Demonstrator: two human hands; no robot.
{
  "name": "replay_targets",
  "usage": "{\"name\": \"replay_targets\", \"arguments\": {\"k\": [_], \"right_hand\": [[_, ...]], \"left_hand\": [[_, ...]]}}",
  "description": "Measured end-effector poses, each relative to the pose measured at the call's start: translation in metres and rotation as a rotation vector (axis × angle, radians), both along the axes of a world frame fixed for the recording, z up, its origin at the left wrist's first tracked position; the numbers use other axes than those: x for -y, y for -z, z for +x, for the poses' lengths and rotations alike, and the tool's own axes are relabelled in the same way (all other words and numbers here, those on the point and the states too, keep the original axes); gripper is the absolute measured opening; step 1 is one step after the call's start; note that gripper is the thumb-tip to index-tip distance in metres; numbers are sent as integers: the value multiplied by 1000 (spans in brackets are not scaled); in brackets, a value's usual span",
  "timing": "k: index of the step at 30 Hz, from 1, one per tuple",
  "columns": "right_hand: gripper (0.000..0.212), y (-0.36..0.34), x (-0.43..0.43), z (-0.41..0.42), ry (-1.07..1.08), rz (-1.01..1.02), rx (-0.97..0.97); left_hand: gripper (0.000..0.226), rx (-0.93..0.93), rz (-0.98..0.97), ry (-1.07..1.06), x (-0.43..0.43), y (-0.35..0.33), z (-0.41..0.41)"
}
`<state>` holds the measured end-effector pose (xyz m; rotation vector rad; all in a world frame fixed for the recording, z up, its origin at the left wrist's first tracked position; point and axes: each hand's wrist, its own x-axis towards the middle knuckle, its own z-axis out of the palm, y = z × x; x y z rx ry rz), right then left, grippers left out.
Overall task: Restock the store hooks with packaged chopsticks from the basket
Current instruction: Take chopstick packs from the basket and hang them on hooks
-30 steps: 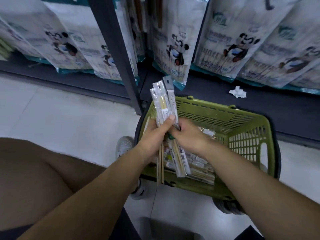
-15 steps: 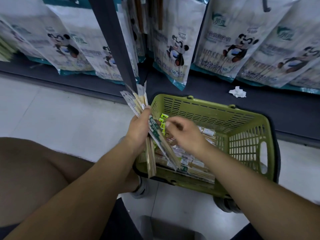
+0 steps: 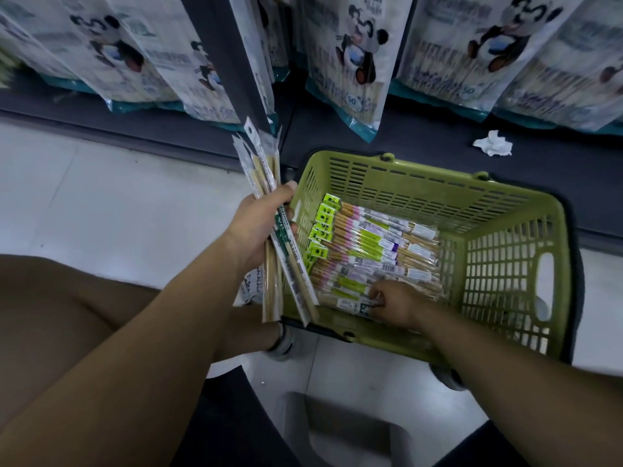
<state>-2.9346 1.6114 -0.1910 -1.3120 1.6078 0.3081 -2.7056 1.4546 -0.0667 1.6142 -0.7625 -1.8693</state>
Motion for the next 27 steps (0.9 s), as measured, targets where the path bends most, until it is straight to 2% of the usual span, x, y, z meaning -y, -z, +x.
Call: {"name": "replay_targets", "arguments": {"k": [12,15,19,23,27], "right_hand": [[13,3,6,1,-137,37,12],[21,-3,10,-8,29,-6,82],[21,-30,28,-17,313,-121,194],[28,-76,53,-11,540,-182,412],[11,-128,75,6,596,-296,586]], "left_hand": [[23,-72,-41,42,-4,2,3],[24,-76,-38,48,-5,2,3],[23,-63,-35,68,-5,-1,1],[22,-39,-67,107,-10,-9,-15],[35,-104,-118,145,-22,-23,-40]]}}
